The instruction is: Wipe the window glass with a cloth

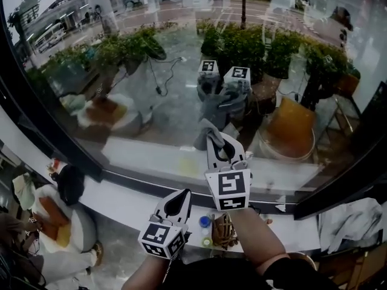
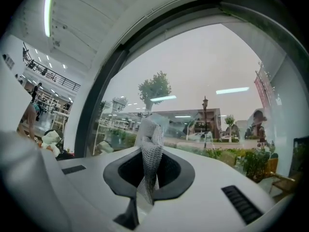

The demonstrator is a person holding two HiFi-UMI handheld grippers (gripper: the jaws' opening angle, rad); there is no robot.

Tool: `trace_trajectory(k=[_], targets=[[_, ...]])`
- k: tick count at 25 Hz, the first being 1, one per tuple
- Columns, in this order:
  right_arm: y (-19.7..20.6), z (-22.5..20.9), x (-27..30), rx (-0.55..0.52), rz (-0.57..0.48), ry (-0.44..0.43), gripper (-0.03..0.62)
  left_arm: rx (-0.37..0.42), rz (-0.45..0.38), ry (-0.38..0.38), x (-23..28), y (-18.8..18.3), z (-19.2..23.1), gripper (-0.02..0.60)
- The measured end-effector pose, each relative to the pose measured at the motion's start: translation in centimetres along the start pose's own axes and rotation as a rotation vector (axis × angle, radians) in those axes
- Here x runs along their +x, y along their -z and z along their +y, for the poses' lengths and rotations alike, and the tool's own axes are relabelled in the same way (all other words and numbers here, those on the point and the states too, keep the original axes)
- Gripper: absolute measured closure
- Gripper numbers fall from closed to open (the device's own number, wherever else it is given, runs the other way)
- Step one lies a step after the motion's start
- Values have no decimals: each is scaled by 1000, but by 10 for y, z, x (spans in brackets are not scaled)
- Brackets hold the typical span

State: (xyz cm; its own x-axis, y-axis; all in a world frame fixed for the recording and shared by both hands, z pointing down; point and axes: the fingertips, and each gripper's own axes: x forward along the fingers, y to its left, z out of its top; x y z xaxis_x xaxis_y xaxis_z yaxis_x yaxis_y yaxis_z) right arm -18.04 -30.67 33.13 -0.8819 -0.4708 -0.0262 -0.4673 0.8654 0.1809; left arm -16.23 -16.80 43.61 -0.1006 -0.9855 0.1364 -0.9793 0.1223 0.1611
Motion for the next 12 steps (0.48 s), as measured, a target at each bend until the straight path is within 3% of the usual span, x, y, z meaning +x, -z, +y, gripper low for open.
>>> trace_trajectory(k=[5,12], targets=[[-1,-11,14,2,16,57,553,4,8,25,8,-15,18,574],[7,-13,21,-13,47,167,553,41,21,134,13,-19,31,574]])
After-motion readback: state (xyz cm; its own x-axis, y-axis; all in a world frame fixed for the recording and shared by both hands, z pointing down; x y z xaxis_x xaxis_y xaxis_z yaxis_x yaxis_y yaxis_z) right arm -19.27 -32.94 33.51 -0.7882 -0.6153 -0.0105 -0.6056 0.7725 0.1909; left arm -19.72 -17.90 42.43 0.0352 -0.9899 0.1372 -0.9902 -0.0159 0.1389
